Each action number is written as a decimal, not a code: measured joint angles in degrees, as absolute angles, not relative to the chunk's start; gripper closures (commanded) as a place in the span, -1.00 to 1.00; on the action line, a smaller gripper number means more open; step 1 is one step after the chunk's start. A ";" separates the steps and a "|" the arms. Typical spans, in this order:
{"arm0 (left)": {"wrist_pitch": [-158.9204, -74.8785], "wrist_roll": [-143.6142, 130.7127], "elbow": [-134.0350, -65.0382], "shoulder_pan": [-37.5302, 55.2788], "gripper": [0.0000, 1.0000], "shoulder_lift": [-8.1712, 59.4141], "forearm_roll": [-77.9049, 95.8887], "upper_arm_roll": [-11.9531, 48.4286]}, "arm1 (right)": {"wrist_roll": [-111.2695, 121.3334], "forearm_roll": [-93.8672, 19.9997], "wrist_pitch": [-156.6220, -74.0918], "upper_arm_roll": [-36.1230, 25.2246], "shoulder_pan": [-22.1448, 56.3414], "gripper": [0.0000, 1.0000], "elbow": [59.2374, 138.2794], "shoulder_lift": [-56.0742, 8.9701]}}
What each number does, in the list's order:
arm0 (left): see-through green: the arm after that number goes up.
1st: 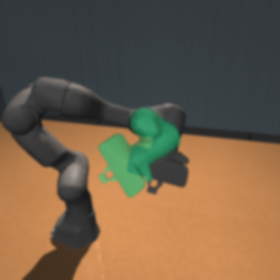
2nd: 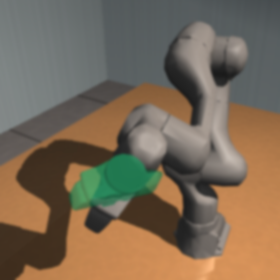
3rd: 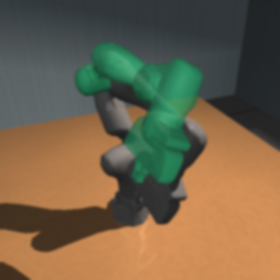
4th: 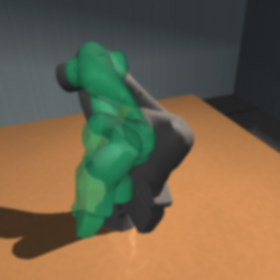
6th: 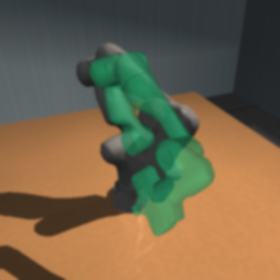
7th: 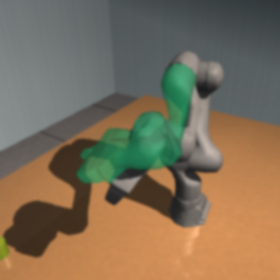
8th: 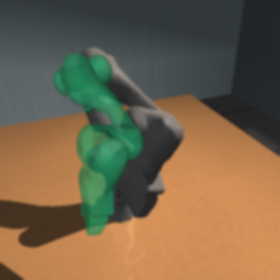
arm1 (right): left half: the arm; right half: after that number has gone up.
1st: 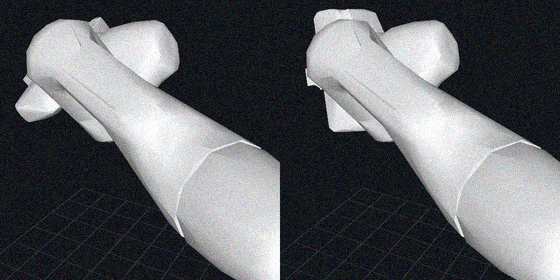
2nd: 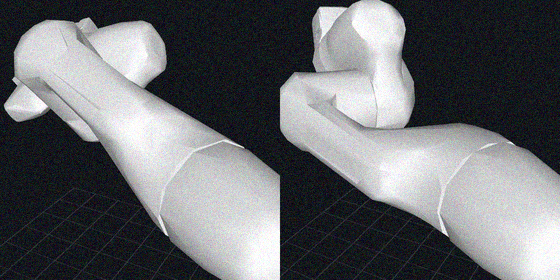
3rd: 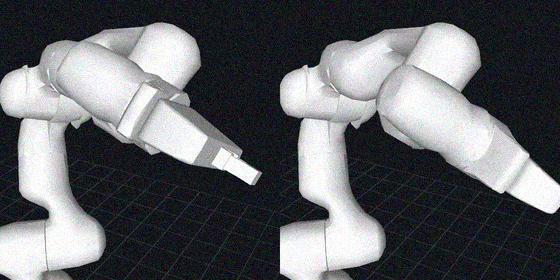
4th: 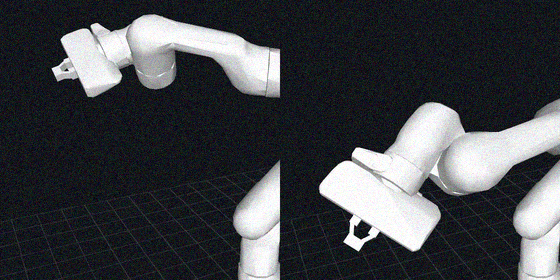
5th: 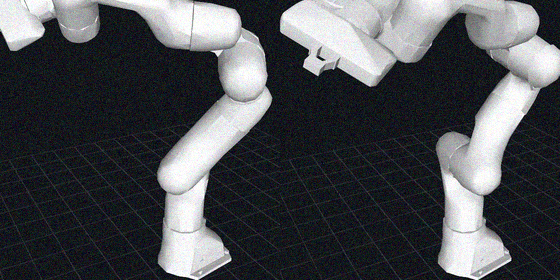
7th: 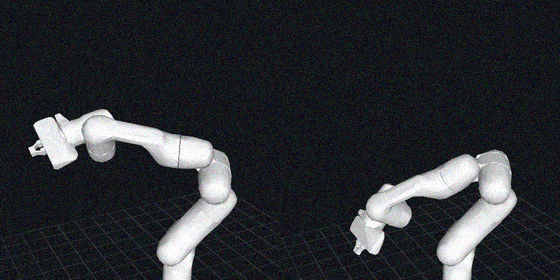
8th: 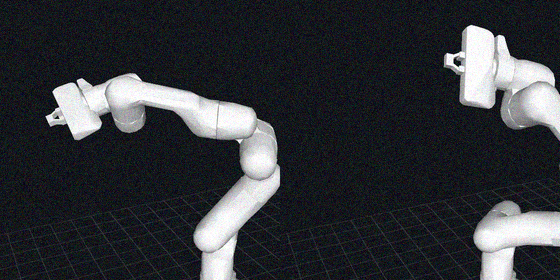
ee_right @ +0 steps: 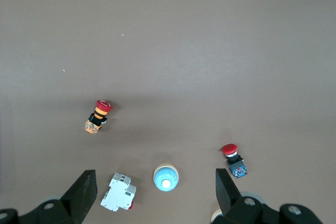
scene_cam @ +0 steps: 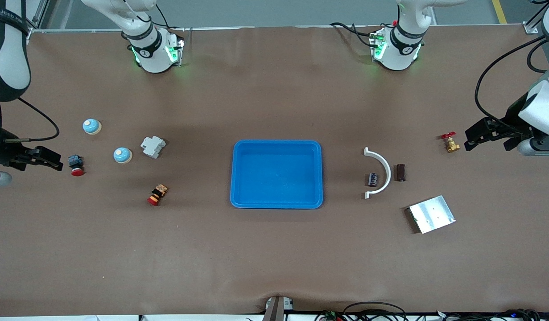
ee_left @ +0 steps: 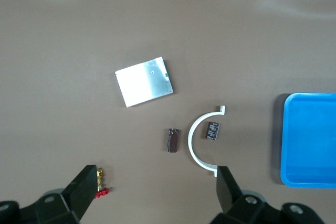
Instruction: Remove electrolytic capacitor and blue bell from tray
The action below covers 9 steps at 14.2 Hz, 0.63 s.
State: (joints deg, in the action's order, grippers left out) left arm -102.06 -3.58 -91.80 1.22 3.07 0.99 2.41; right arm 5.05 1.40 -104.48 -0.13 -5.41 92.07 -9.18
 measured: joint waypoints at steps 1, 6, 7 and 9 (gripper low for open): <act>-102.06 -3.58 -91.79 1.18 -1.00 3.07 0.99 2.35 | 5.04 0.82 -103.70 -0.02 -5.39 -1.00 91.99 -8.47; -101.88 -3.62 -91.81 1.02 -1.00 3.27 0.86 2.25 | 5.04 -0.99 -101.17 0.42 -5.27 -1.00 91.97 -4.50; -101.85 -3.62 -91.82 0.96 -1.00 3.39 0.85 2.24 | 5.04 -1.01 -100.99 0.50 -5.24 -1.00 91.97 -4.14; -101.85 -3.62 -91.82 0.93 -1.00 3.55 0.85 2.24 | 5.04 -1.03 -100.83 0.57 -5.23 -1.00 91.97 -3.84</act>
State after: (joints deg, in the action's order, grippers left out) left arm -101.85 -3.62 -91.82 0.93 3.55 0.85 2.24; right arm 5.04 -1.03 -100.83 0.57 -5.23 91.97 -3.84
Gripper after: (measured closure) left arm 0.000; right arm 0.000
